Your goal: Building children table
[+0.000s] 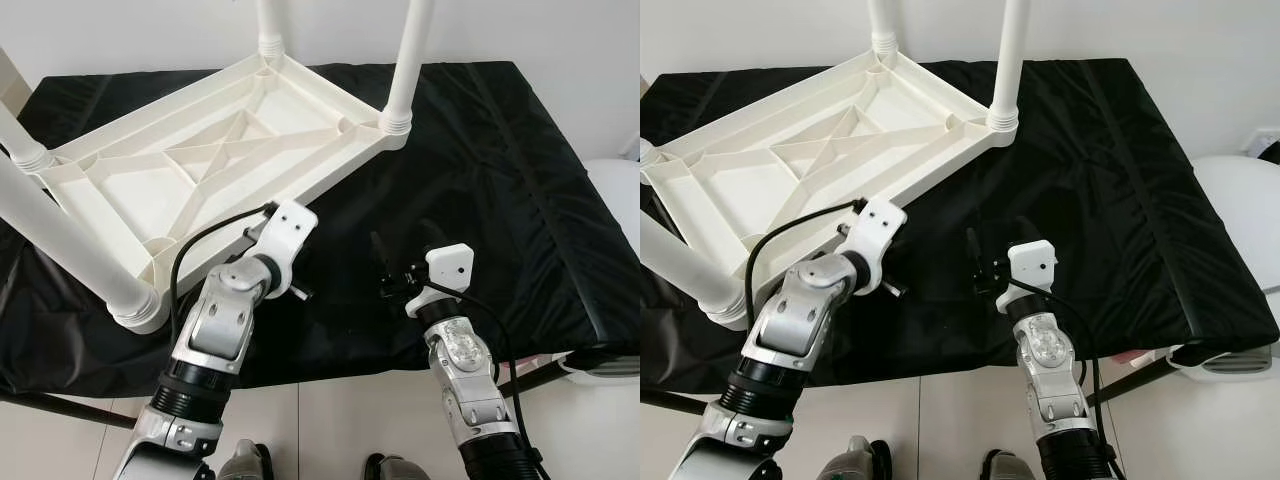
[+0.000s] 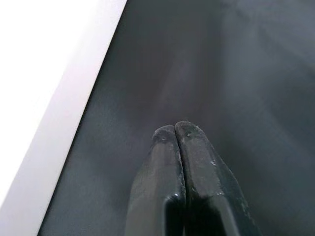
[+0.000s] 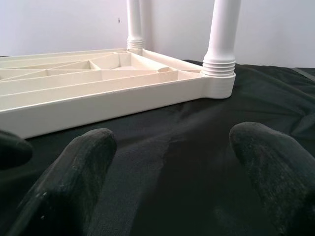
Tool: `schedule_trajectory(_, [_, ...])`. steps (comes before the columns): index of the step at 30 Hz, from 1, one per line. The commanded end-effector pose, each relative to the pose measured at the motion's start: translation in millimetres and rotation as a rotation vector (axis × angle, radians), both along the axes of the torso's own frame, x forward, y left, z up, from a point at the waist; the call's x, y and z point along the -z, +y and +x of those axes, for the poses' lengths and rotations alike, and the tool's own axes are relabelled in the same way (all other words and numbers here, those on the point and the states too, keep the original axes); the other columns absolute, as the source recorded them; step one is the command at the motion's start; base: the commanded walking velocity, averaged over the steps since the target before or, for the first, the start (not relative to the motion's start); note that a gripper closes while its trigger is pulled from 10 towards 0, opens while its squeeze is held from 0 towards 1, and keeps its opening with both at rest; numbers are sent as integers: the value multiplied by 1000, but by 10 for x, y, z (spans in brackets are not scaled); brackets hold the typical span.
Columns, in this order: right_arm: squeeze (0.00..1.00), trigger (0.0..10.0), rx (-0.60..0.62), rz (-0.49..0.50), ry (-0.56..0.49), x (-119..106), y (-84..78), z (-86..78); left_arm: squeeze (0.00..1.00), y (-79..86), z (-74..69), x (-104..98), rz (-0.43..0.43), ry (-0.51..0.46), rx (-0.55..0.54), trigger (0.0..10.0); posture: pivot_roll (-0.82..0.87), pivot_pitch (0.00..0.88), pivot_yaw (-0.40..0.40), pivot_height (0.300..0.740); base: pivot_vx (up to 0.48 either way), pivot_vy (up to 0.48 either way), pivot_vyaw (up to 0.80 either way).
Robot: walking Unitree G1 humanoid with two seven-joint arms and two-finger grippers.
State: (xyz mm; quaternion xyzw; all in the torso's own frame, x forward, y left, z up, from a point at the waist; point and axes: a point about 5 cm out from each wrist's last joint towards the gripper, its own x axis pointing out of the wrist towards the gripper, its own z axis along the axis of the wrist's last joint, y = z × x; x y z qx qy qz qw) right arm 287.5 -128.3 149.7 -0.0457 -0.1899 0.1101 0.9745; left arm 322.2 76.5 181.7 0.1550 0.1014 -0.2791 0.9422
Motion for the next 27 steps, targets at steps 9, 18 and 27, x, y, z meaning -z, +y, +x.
schedule_trajectory(9, [0, 10000, 1, 0, 23, 50, 20, -54, 1000, 503, 30, -317, -14, -96, -157, 10000, 82, 190, 51, 740, 0, 0, 0])
schedule_trajectory(18, [0, 10000, -9, 0, 25, 48, 38, -43, 1000, 786, 32, -376, 45, -117, -220, 10000, 89, 190, 44, 740, 0, 0, 0])
schedule_trajectory(27, [0, 10000, -19, -4, 30, 48, 44, -62, 1000, 929, -8, -171, 157, -46, -211, 10000, 85, 192, 38, 740, 0, 0, 0])
